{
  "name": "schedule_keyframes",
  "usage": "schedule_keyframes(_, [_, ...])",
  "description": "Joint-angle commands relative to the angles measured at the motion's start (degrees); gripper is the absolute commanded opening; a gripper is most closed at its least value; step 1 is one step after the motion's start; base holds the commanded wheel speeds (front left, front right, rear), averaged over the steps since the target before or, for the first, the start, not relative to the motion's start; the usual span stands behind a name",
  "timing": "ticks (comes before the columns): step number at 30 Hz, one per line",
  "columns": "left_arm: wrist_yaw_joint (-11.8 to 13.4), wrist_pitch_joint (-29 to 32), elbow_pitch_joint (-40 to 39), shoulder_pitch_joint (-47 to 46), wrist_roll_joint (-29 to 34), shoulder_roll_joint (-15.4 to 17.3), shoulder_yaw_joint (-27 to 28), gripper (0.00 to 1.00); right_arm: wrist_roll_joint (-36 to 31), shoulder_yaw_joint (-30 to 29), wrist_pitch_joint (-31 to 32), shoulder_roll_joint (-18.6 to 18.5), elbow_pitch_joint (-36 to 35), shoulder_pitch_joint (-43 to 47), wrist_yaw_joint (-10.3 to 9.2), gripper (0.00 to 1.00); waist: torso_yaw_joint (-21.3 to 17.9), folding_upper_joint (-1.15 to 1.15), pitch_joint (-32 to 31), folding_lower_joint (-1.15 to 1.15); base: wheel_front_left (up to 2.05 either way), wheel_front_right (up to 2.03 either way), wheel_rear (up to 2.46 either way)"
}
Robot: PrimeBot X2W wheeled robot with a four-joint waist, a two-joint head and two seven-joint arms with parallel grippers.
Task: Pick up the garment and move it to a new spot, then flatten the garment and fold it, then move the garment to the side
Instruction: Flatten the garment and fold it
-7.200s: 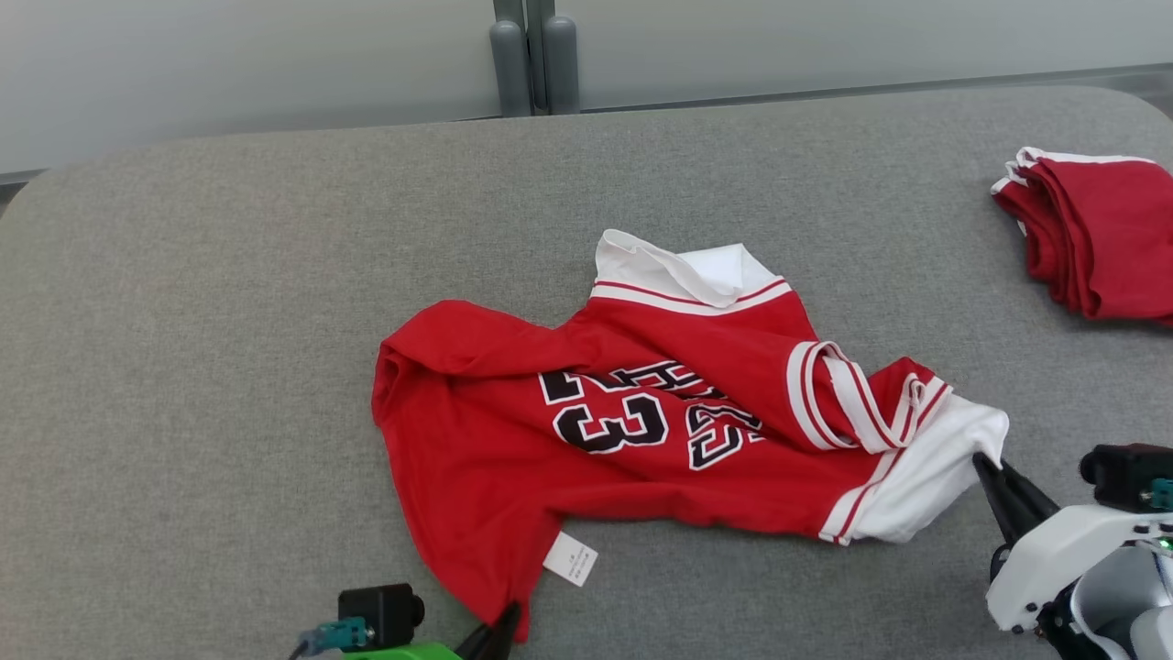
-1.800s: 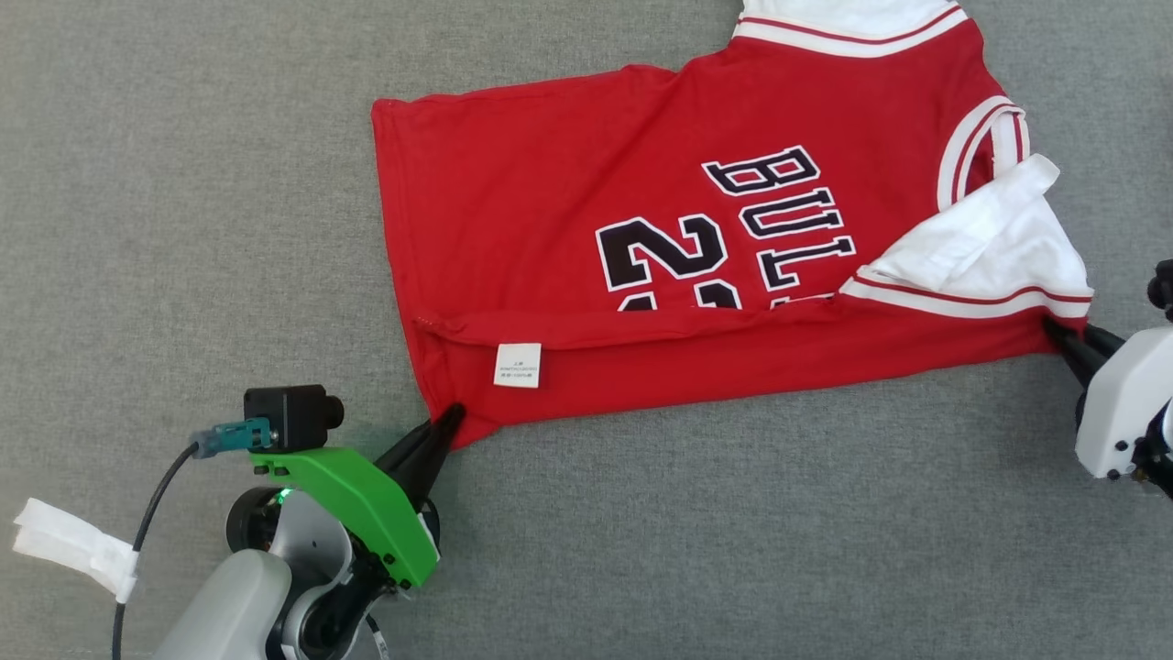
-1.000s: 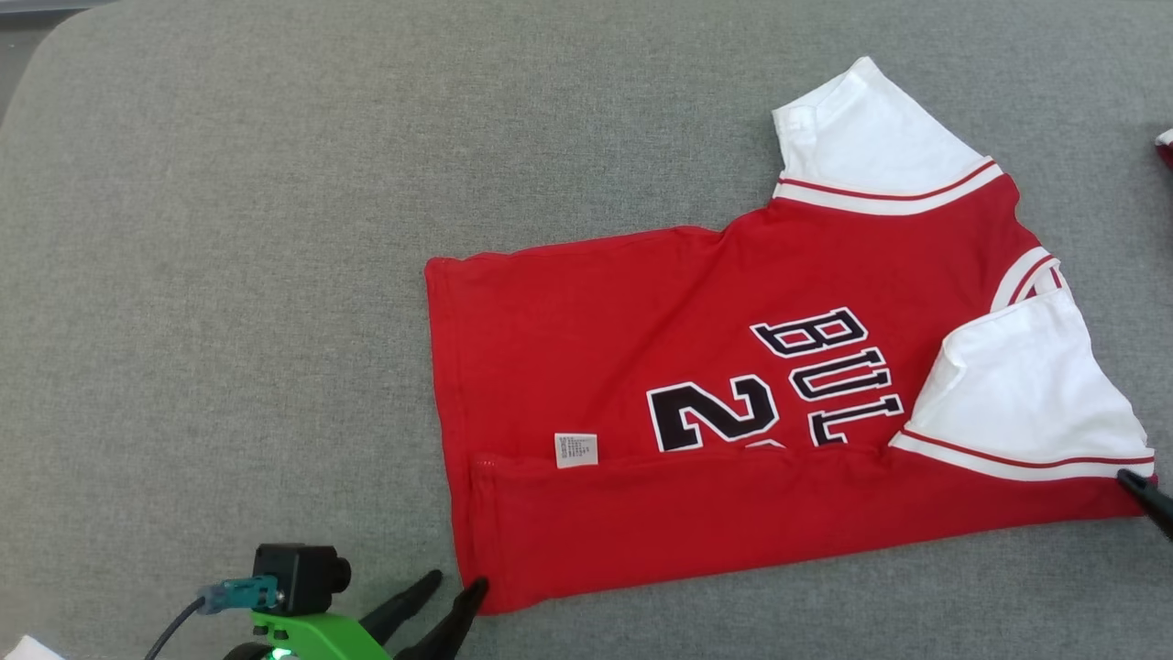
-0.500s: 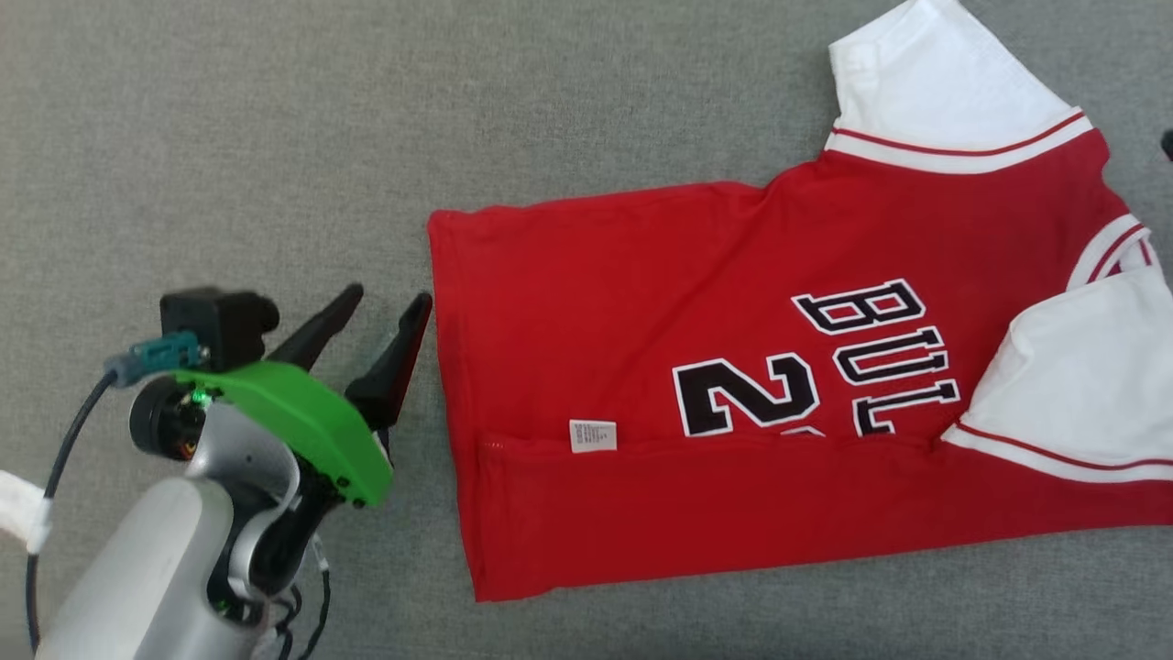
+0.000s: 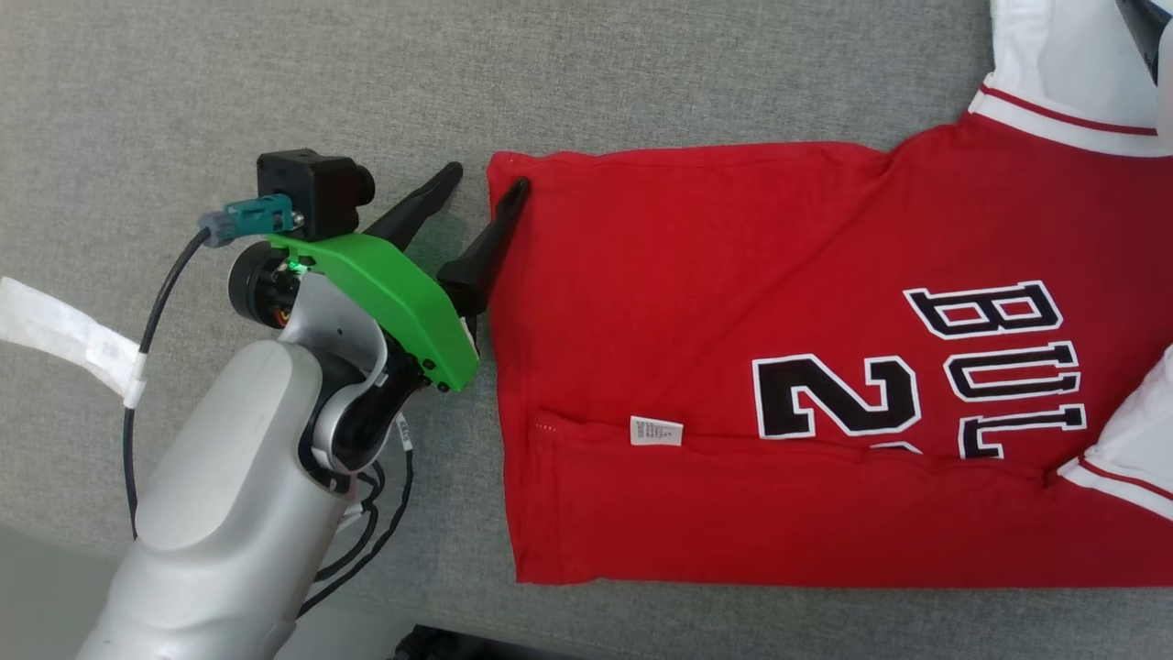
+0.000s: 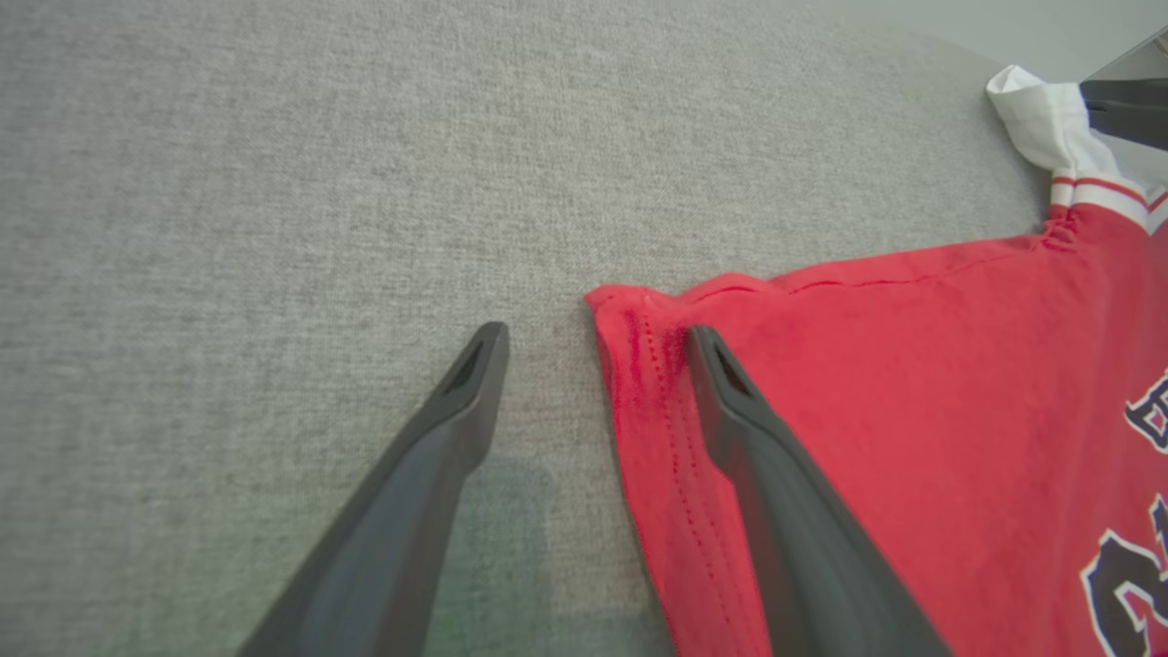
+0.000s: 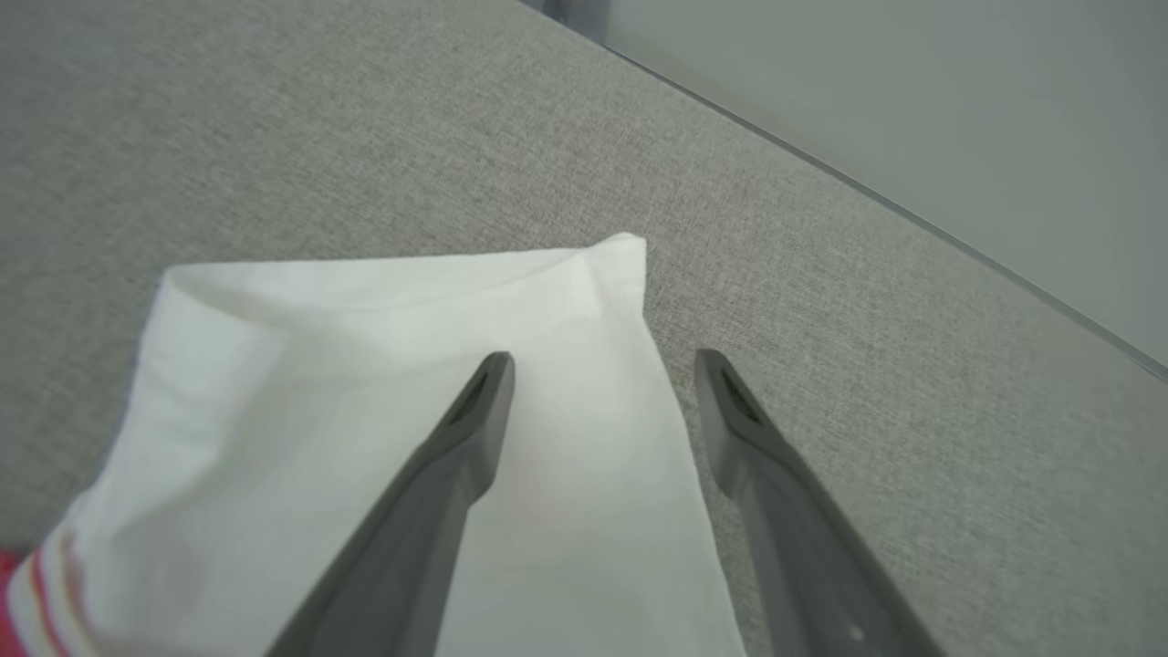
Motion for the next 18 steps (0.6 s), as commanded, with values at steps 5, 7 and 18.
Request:
schedule_keyframes(5, [-1.0,-0.04,2.29,-2.14,0.15,-0.99,-1.36,1.0,-0.08,2.28,-1.14,1.1,3.71,-1.61,-0.09,1.0,0.61,0.0,1.05,-0.01,0.0,0.0,0.0])
schedule_keyframes(7, [-1.26,0.03,2.77,-2.53,0.43,-0.9,-1.77,1.0,0.23,2.96,-1.25,1.47,4.54,-1.83,-0.07,1.0,0.31,0.0,1.09,-0.01,0.0,0.0,0.0])
schedule_keyframes(18, [-2.78,2.16,3.52,-2.46,-2.5,-0.51,-3.3,0.0,4.66,9.02,-3.93,0.69,5.34,-2.33,-0.06,0.0,-0.62,0.0,-0.03,-0.01,0.0,0.0,0.0])
